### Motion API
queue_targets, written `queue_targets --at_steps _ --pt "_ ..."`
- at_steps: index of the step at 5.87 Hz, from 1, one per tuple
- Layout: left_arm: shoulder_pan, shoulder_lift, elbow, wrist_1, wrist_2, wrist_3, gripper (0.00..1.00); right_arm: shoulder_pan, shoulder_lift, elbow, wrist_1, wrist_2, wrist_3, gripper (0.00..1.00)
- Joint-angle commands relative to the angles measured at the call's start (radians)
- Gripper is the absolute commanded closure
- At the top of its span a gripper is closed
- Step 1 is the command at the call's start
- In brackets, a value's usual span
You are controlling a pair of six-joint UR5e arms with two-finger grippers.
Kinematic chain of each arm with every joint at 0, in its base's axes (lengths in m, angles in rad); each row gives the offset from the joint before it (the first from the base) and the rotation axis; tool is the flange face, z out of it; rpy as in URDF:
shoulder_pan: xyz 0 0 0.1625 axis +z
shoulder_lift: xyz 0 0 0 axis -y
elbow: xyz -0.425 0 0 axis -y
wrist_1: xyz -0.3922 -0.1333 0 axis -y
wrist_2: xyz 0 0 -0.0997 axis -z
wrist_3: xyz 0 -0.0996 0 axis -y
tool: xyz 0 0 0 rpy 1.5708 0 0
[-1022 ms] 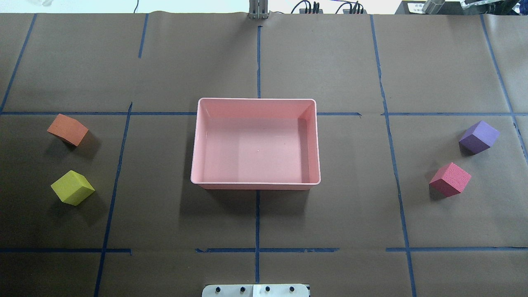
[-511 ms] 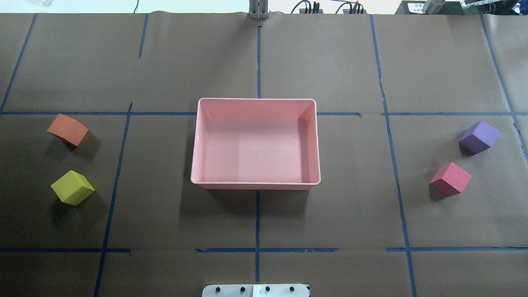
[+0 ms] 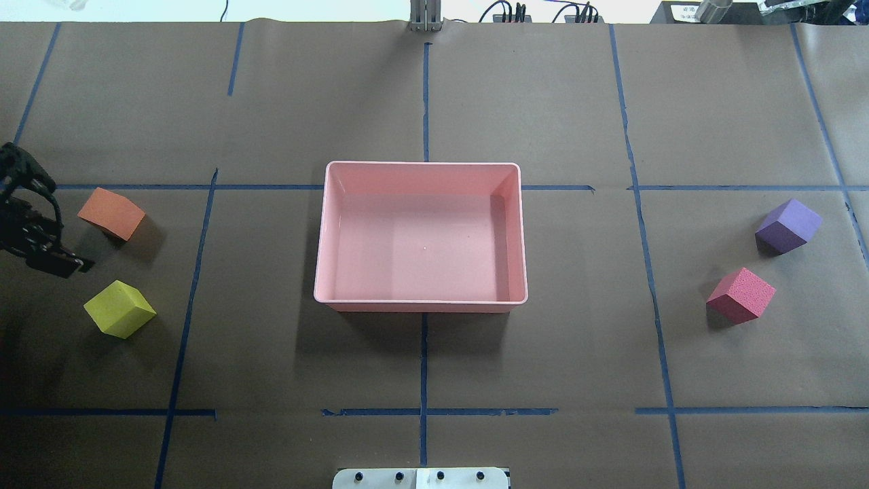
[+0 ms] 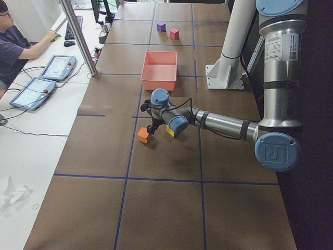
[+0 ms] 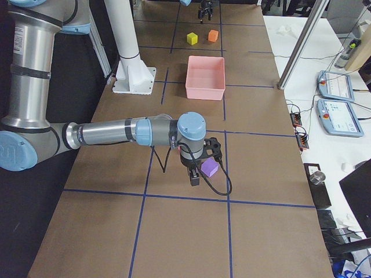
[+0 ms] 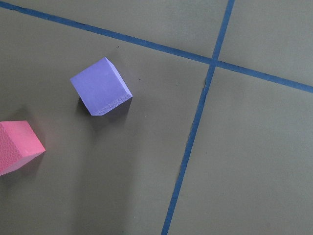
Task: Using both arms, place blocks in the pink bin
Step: 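Lower the left gripper onto the yellow-green cube and close it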
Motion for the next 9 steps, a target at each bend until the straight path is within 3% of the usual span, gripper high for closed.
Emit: queue_targets --at_steps 1,3,7,8,9 --pt "0.128 0.024 0.000 -0.079 0.051 -0.105 0.00 0.000 -0.003 0.000 0.000 0.002 0.001 0.00" --pt "0.130 0.025 -0.002 -0.092 -0.028 -0.120 0.00 0.000 -0.006 0.000 0.000 0.002 0.002 0.00" --pt "0.208 0.025 0.032 -0.089 0.006 -0.155 0.00 0.000 -0.008 -0.003 -0.002 0.002 0.002 0.00" --pt "0.216 0.024 0.036 -0.089 0.040 -0.159 0.21 0.000 -0.008 -0.003 -0.002 0.002 0.002 0.00" --pt "0.216 0.022 0.035 -0.089 0.048 -0.159 0.50 0.000 -0.008 -0.003 0.000 0.002 0.002 0.00"
